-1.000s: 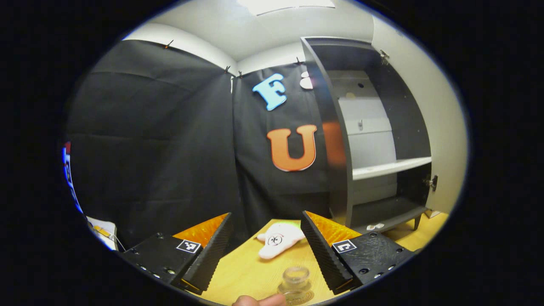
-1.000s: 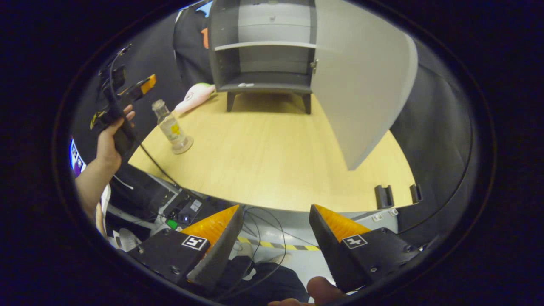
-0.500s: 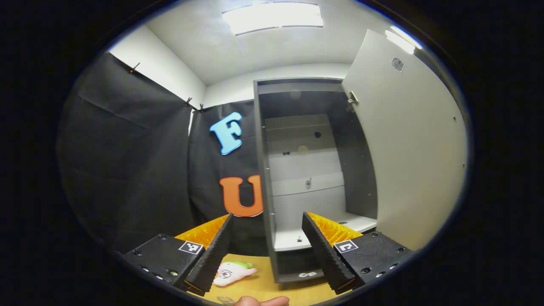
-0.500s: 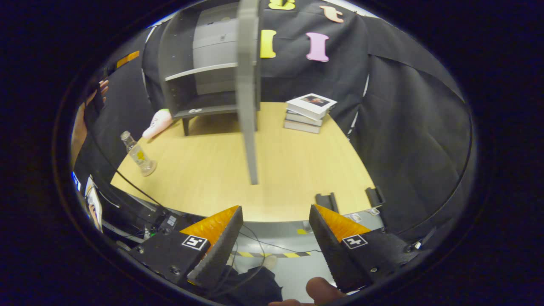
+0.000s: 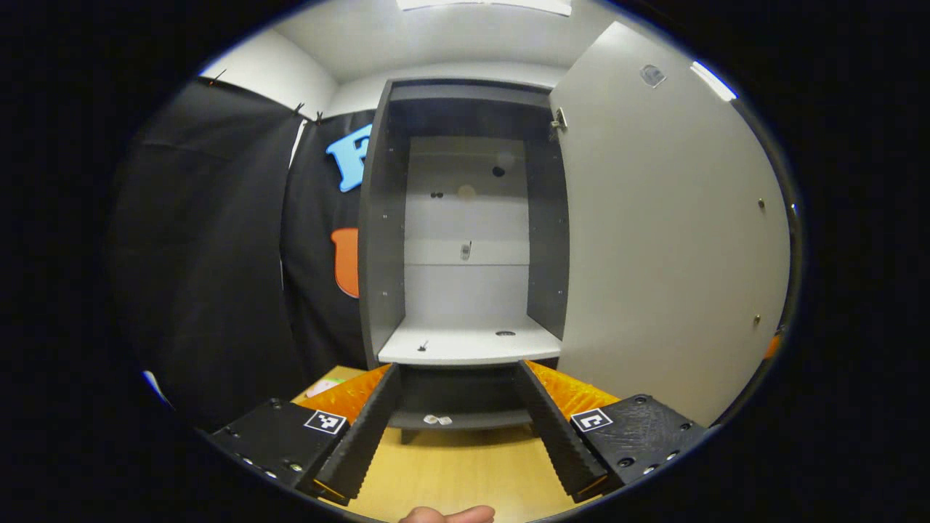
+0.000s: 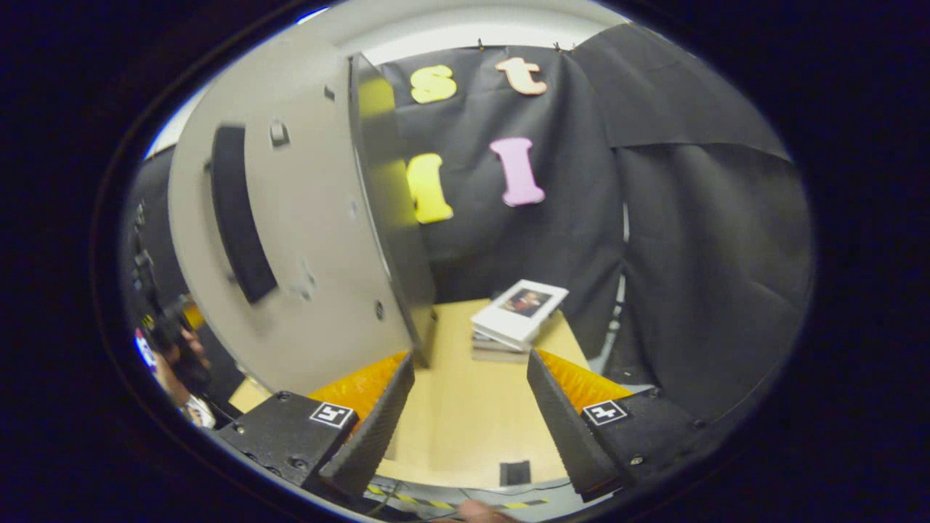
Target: Open the cabinet door with the right hand, grasp the bottle in the cabinet with the left hand and place it on the coaster, then close the cabinet door with the right hand.
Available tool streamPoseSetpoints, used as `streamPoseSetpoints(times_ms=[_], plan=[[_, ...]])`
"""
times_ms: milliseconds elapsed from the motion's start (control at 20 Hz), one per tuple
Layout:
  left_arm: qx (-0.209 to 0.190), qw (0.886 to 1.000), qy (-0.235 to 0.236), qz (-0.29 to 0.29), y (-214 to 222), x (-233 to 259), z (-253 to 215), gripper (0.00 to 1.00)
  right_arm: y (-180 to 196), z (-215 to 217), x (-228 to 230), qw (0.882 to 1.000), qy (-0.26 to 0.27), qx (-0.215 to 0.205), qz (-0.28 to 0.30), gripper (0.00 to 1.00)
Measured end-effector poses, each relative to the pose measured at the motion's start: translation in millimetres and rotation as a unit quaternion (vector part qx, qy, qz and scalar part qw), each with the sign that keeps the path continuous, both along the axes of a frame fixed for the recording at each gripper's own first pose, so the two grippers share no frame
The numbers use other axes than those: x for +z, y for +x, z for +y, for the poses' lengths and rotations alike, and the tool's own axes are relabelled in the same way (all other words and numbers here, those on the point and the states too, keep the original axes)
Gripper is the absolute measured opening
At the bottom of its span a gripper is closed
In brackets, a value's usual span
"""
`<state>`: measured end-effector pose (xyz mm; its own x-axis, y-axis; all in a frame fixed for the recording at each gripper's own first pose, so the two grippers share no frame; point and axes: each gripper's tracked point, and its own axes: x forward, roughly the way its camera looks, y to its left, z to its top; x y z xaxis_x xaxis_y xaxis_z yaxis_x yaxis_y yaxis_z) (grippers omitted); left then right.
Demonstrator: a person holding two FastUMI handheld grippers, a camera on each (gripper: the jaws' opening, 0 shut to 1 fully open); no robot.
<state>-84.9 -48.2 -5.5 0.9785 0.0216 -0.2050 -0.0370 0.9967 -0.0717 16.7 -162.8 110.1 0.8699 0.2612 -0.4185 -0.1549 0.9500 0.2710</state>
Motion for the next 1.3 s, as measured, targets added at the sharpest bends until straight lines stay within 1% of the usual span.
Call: streamPoseSetpoints(times_ms=[50, 100, 150, 300, 350, 400, 450, 600, 650, 700, 800, 850, 900, 950, 1050, 1100, 1200, 1300], plan=[[0.01, 1.0, 0.005, 0.002, -1, 0, 3, 0.96, 5, 9, 17, 0.999, 0.018, 0.024, -0.015, 0.97], [0.016, 1.0, 0.012, 0.002, -2, 1, 5, 0.96, 10, 14, 32, 0.998, 0.026, 0.041, -0.032, 0.99], [0.021, 1.0, 0.018, 0.002, -5, 2, 6, 0.96, 11, 22, 43, 0.996, 0.033, 0.061, -0.049, 0.99], [0.018, 1.0, 0.02, 0.006, -5, 0, 2, 0.96, 4, 64, 81, 0.985, 0.056, 0.141, -0.076, 0.99], [0.019, 1.0, 0.019, 0.005, -5, 0, 3, 0.96, 7, 75, 90, 0.983, 0.053, 0.152, -0.087, 0.99], [0.018, 1.0, 0.016, 0.004, -3, 0, 4, 0.96, 13, 79, 93, 0.983, 0.041, 0.153, -0.095, 0.99], [0.017, 1.0, 0.013, 0.002, -1, 0, 5, 0.96, 13, 76, 90, 0.983, 0.029, 0.15, -0.099, 0.94], [0.025, 1.0, 0.011, -0.008, -1, 2, 19, 0.96, 8, 81, 91, 0.982, 0.039, 0.159, -0.096, 0.95], [0.03, 0.999, 0.01, -0.006, -1, -1, 24, 0.96, 9, 85, 90, 0.981, 0.038, 0.163, -0.095, 0.98], [0.033, 0.999, 0.004, 0.001, -2, -6, 27, 0.96, 8, 86, 90, 0.981, 0.037, 0.167, -0.093, 0.92], [0.034, 0.999, -0.004, 0.012, 0, -15, 31, 0.95, 7, 86, 90, 0.98, 0.029, 0.172, -0.092, 0.92], [0.035, 0.999, -0.003, 0.019, 1, -20, 34, 0.95, 8, 88, 90, 0.98, 0.023, 0.175, -0.092, 0.97], [0.039, 0.999, -0.002, 0.026, 1, -25, 39, 0.95, 7, 90, 90, 0.979, 0.021, 0.18, -0.092, 0.97], [0.045, 0.998, -0.004, 0.032, -1, -29, 41, 0.95, 6, 93, 90, 0.978, 0.021, 0.187, -0.093, 0.92], [0.049, 0.998, -0.005, 0.032, -1, -31, 47, 0.95, 7, 101, 89, 0.974, 0.019, 0.206, -0.094, 0.91], [0.053, 0.998, 0.0, 0.033, -2, -33, 52, 0.95, 8, 103, 90, 0.972, 0.016, 0.214, -0.096, 0.97], [0.063, 0.997, 0.003, 0.039, -5, -38, 63, 0.95, 7, 109, 88, 0.968, 0.014, 0.231, -0.096, 0.97], [0.08, 0.995, -0.006, 0.051, -8, -47, 75, 0.95, 3, 116, 88, 0.963, 0.018, 0.25, -0.098, 0.97]])
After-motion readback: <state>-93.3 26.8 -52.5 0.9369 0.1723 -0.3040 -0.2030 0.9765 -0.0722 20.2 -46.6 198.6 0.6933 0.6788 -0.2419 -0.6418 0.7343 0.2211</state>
